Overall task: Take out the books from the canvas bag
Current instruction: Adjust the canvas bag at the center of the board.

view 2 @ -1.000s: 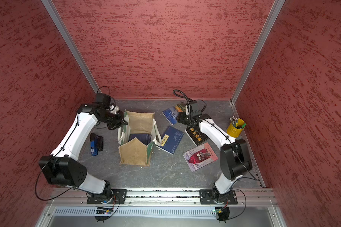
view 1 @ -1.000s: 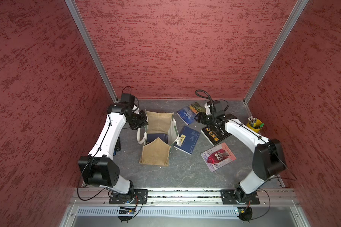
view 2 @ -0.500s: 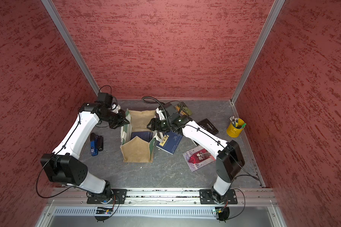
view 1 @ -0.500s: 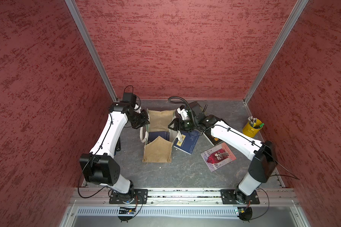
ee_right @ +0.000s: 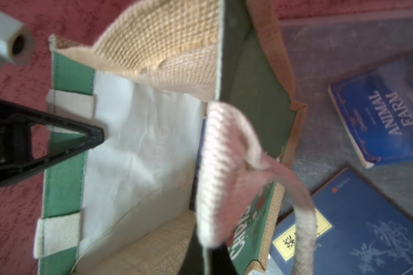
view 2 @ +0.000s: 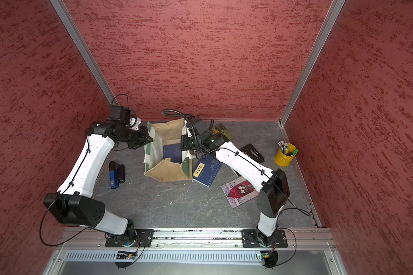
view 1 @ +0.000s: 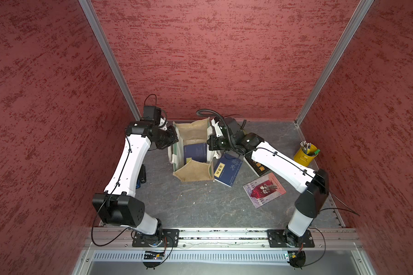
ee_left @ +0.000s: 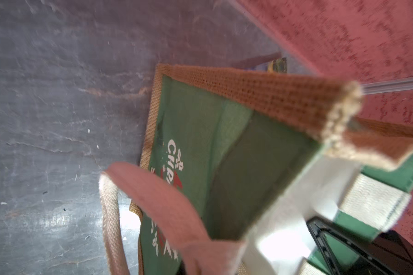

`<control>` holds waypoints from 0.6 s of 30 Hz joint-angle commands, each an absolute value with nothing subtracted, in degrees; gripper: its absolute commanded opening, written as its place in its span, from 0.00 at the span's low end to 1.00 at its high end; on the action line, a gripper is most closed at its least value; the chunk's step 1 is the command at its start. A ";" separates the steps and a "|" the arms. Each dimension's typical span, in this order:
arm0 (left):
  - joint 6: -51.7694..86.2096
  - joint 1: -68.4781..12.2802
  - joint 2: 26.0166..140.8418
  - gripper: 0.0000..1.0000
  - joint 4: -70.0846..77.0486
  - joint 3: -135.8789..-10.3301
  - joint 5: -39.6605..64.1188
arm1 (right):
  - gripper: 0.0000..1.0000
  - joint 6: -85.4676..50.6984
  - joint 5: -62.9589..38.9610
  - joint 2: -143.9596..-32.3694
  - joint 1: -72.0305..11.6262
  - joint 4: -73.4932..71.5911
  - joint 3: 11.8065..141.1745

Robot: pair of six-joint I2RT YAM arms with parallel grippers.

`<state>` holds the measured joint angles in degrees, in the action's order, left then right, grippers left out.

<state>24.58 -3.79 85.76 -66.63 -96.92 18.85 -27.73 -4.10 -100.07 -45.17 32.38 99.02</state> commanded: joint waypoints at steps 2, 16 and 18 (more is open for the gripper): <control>23.81 -3.60 80.95 0.00 -62.93 -99.23 16.40 | 0.00 -18.10 6.93 -97.53 -49.56 25.28 104.79; 24.44 -3.60 76.10 0.00 -58.91 -99.33 9.97 | 0.00 -18.20 18.37 -92.84 -57.13 21.90 90.79; 24.17 -3.56 75.61 0.00 -58.16 -99.41 9.33 | 0.12 -21.47 17.56 -90.66 -56.96 19.98 85.55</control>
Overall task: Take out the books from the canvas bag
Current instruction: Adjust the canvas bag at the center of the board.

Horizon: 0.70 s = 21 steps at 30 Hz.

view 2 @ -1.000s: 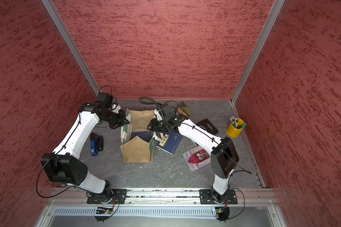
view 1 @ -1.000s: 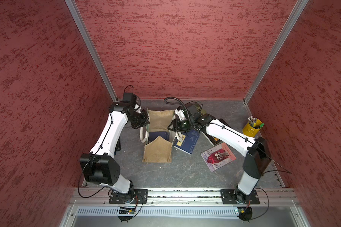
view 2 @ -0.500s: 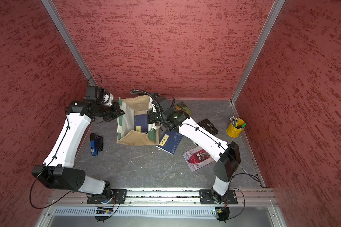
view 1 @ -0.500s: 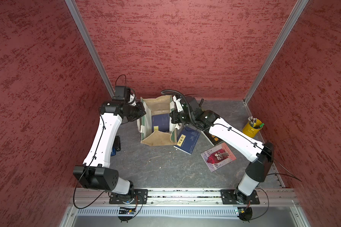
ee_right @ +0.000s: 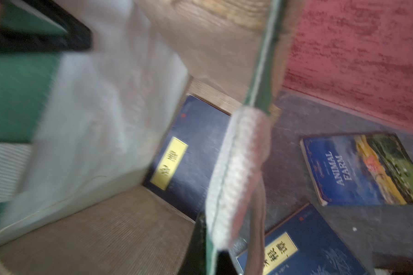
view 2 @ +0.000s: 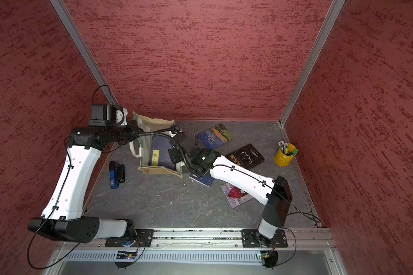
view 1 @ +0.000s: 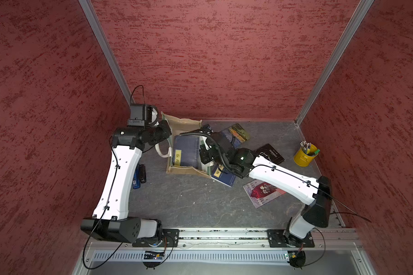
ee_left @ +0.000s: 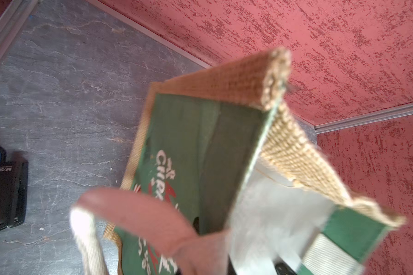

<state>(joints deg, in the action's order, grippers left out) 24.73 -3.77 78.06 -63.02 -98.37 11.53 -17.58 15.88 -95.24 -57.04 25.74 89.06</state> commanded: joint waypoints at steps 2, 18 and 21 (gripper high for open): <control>23.95 -3.76 75.75 0.00 -57.73 -99.40 9.56 | 0.24 -24.81 15.31 -89.65 -56.78 19.59 81.83; 19.30 -10.52 81.61 0.00 -63.89 -96.39 8.28 | 0.60 -32.54 1.34 -91.64 -53.25 17.32 78.87; 18.78 -12.48 81.61 0.00 -63.98 -96.46 7.42 | 0.28 -32.91 -2.01 -95.33 -52.38 17.96 80.27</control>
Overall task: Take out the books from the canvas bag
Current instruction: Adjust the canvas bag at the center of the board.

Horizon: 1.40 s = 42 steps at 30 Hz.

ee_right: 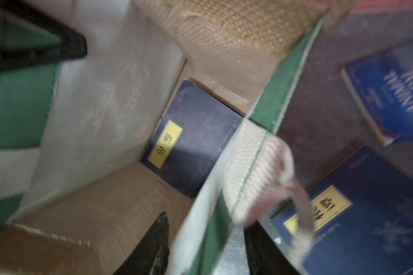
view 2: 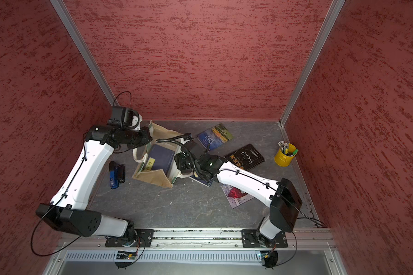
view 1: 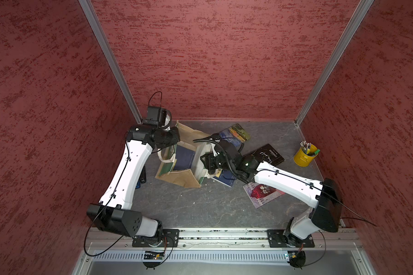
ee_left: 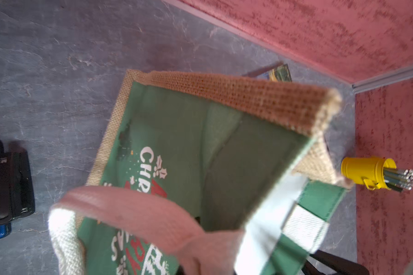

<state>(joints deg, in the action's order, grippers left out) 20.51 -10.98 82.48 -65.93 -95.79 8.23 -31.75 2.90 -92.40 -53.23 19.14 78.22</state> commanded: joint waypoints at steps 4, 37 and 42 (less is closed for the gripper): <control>18.19 -13.89 81.30 0.00 -65.13 -97.07 4.43 | 0.06 -32.88 -4.81 -98.87 -52.36 16.07 81.99; 11.04 -9.02 62.92 0.10 -47.41 -63.61 0.69 | 0.00 -19.12 14.94 -93.26 -55.52 12.15 72.54; 13.37 -8.79 64.59 0.53 -47.83 -64.03 5.20 | 0.00 -20.60 13.53 -92.89 -55.46 12.19 72.17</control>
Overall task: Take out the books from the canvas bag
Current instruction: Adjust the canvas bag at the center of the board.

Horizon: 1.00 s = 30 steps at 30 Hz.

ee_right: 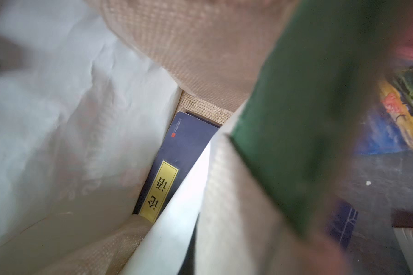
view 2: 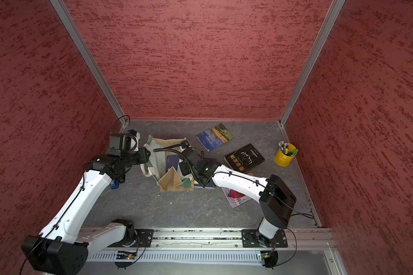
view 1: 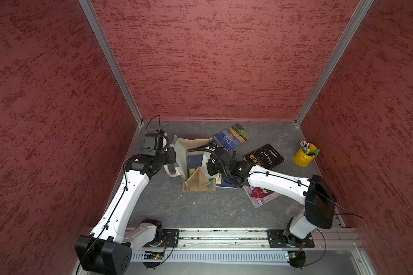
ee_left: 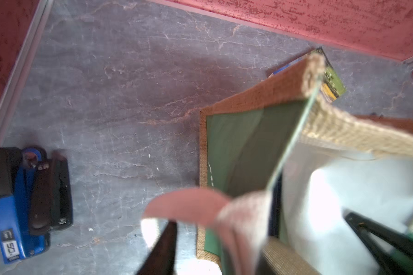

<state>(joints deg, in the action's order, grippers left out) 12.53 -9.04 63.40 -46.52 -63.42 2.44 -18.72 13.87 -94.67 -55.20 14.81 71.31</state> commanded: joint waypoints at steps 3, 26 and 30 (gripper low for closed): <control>14.12 -8.89 69.67 0.65 -50.63 -66.94 8.91 | 0.00 -20.17 12.77 -94.71 -55.45 13.05 74.49; 12.92 -12.07 72.70 0.65 -59.88 -69.85 14.17 | 0.14 -22.79 7.16 -94.02 -51.09 10.99 74.35; 14.78 -12.19 74.73 0.58 -55.64 -71.45 13.98 | 0.14 -21.35 3.33 -94.46 -50.45 11.38 75.30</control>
<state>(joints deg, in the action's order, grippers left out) 14.11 -12.16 73.78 -59.24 -70.13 15.07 -22.26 7.05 -95.68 -50.94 13.52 74.19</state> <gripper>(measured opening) 0.579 0.143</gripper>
